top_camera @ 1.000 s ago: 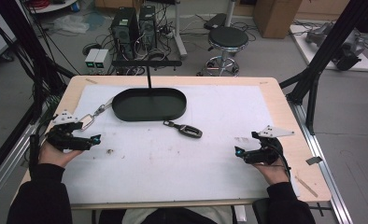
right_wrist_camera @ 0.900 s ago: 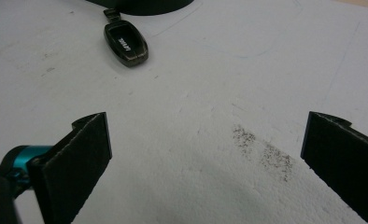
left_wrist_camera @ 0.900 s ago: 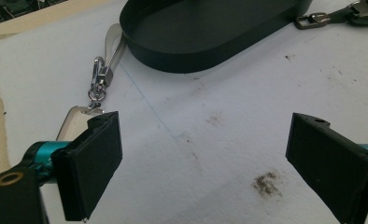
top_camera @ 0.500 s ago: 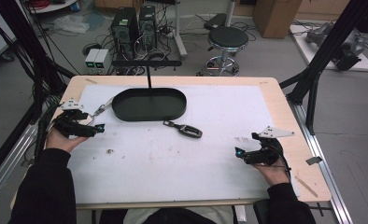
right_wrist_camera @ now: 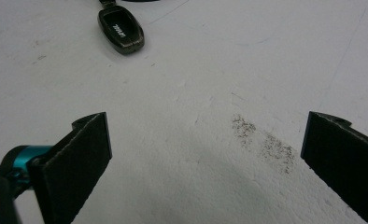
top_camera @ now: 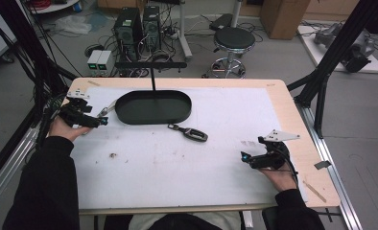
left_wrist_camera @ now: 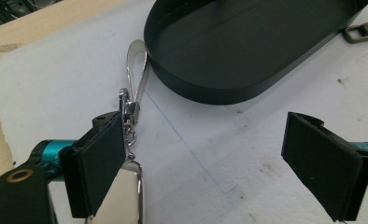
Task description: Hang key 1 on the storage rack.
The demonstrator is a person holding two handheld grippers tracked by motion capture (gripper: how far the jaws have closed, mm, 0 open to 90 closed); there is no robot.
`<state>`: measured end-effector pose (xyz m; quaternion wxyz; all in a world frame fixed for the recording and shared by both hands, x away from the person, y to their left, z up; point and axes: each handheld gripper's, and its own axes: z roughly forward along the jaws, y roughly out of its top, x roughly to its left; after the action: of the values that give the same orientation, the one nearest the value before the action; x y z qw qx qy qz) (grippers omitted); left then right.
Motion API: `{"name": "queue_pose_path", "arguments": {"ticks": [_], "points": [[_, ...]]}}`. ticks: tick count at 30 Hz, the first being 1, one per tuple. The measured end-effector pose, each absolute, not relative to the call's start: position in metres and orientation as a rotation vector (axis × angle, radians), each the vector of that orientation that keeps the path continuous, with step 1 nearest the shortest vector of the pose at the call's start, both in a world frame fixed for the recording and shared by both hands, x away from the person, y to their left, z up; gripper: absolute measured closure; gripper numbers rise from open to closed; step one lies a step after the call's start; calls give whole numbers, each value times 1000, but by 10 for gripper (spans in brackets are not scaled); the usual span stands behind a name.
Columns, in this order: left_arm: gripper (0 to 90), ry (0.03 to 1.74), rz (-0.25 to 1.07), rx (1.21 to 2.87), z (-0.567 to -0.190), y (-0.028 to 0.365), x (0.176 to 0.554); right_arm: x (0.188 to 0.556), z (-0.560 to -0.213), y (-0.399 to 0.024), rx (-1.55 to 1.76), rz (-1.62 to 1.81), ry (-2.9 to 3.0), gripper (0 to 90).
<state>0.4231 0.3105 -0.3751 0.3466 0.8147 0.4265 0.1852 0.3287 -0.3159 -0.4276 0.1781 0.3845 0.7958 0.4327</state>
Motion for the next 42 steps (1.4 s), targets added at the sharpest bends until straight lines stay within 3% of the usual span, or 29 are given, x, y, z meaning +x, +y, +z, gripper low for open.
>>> {"name": "queue_pose_path", "arguments": {"ticks": [16, 42], "points": [[145, 1084, 481, 2206, -385, 306, 470, 327, -429, -316, 1095, 1200, 2256, 10], [253, 1192, 557, 2347, -411, 301, 529, 326, -432, -314, 1098, 1137, 2277, 10]]}}
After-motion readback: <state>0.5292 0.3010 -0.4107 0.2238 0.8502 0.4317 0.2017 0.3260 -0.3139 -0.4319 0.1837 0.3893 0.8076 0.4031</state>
